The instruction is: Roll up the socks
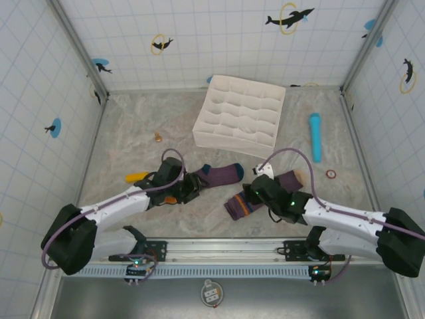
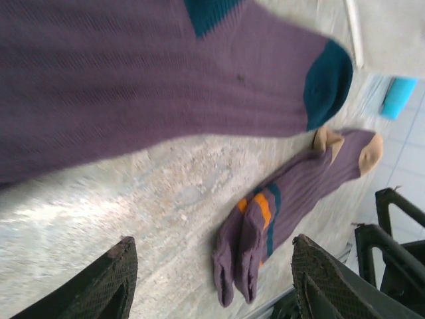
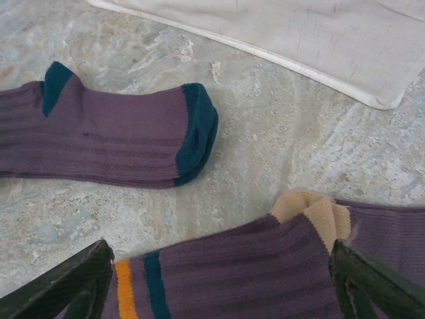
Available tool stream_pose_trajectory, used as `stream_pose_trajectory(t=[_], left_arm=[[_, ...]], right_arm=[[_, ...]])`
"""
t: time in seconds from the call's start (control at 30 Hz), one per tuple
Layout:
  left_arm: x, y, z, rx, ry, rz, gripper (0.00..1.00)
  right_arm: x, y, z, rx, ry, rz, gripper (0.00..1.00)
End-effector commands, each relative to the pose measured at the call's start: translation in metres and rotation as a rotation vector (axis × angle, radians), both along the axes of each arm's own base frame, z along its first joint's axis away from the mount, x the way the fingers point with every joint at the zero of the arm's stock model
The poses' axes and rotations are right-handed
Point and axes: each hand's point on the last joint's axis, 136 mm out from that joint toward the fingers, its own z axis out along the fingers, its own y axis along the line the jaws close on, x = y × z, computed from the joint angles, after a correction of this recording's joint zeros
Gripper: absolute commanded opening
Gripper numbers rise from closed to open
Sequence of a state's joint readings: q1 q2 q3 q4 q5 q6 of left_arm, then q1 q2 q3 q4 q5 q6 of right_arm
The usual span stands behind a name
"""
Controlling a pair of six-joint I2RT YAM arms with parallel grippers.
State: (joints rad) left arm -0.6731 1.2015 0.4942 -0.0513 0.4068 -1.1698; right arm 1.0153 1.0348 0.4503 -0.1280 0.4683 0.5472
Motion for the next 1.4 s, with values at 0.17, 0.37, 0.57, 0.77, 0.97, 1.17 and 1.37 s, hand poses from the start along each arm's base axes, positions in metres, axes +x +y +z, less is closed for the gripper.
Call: stream_pose_trajectory(t=[0.17,0.37,0.57,0.77,0.97,1.17,1.37], left_arm=[[-0.009,-0.047,0.009,-0.017,-0.095,-0.16,0.61],[-0.022,-0.057,-0.013,0.01,-0.054,-0.212,0.6],[-0.031,-0.063,-0.028,0.036,-0.017,-0.244,0.68],[-0.035,-0.077,-0.029,0.01,-0.009,-0.276,0.7],[-0.039,-0.085,-0.036,0.013,0.018,-0.285,0.68],[-0.04,-0.091,-0.042,0.02,0.036,-0.289,0.62],[-0.039,-0.093,-0.045,0.027,0.046,-0.268,0.49]], right_arm=[[-0.013,-0.018,-0.004,0.061,-0.024,-0.015,0.81],[-0.016,-0.031,-0.012,0.091,-0.008,-0.079,0.81],[-0.017,-0.03,-0.015,0.114,0.002,-0.097,0.84],[-0.016,-0.032,-0.014,0.087,0.005,-0.103,0.84],[-0.02,-0.03,-0.018,0.091,0.026,-0.088,0.84],[-0.032,-0.023,-0.023,0.028,0.029,-0.02,0.85],[-0.048,-0.01,-0.029,-0.078,-0.008,0.066,0.82]])
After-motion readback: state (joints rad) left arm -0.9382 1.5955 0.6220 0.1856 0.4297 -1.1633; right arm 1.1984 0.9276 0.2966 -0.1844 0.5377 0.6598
